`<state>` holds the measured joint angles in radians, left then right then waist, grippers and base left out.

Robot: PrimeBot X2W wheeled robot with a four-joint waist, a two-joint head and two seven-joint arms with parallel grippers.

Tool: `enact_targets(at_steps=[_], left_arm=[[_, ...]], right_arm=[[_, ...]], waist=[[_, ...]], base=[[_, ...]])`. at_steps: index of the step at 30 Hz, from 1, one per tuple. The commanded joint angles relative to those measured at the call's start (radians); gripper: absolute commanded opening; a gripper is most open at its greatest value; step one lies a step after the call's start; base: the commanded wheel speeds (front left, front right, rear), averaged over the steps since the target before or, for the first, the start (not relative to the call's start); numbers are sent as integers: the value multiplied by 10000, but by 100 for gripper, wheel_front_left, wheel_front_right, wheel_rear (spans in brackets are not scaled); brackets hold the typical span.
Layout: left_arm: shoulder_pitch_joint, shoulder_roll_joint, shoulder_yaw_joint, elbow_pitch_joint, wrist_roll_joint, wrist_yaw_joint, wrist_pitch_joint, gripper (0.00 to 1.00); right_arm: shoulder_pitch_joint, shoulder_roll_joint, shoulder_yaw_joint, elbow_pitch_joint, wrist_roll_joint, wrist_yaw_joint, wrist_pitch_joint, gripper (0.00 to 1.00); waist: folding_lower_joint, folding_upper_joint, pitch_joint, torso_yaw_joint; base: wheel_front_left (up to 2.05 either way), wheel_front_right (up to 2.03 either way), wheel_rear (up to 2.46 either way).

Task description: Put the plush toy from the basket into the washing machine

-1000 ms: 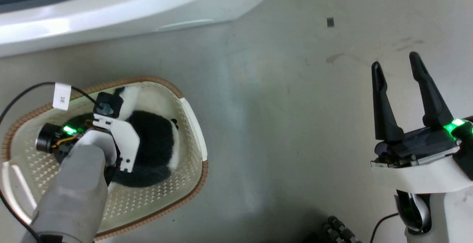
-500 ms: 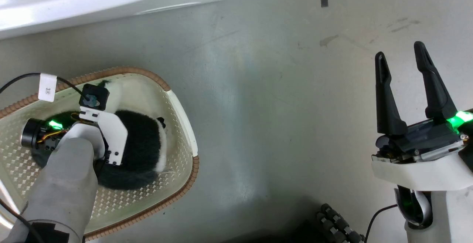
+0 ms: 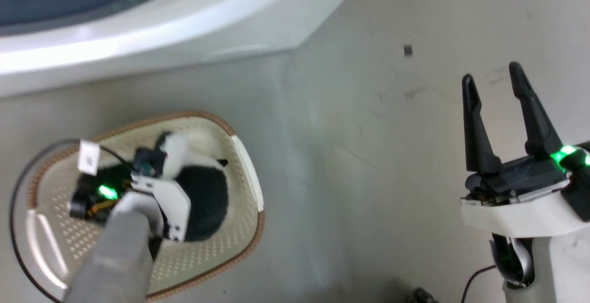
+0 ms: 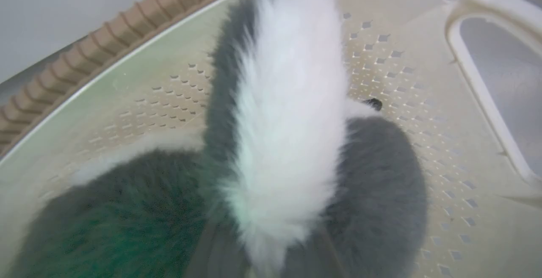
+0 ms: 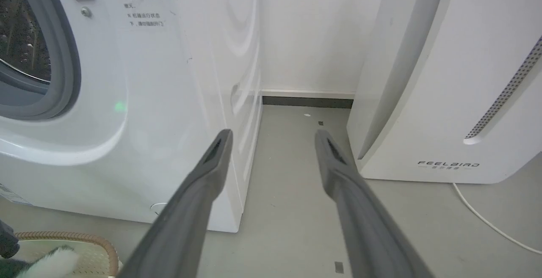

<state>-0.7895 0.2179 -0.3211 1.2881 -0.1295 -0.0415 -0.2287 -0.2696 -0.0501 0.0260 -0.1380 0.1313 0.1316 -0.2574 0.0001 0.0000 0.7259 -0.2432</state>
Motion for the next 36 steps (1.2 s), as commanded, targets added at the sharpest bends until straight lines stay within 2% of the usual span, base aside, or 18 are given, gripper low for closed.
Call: enact_targets(at_steps=[1, 6, 17, 25, 36], left_arm=[[277, -91, -6, -44, -119, -40, -142, 0], [1150, -314, -26, -490, -252, -108, -314, 0], [3743, -492, 310, -4028, -464, 30, -329, 0], [5113, -648, 634, -6193, -414, 175, -330, 0], [6244, -807, 1347, -9237, -329, 267, -330, 0]], right_arm=[[168, -1, -56, 88, -106, -9, -44, 100], [537, -1, -143, 329, -306, -9, -44, 100], [1394, -1, -287, 665, -627, -9, -44, 100], [1876, -1, -471, 763, -687, -9, -44, 100], [2328, -1, -556, 790, -602, -9, -44, 100]], waist=[[-1, 0, -803, 297], [-1, 0, -1960, 658], [-1, 0, -3993, 1459], [-1, 0, -4904, 1932], [-1, 0, -5587, 2151]], base=[[0, 0, 0], [0, 0, 0], [0, 0, 0], [0, 0, 0], [0, 0, 0]])
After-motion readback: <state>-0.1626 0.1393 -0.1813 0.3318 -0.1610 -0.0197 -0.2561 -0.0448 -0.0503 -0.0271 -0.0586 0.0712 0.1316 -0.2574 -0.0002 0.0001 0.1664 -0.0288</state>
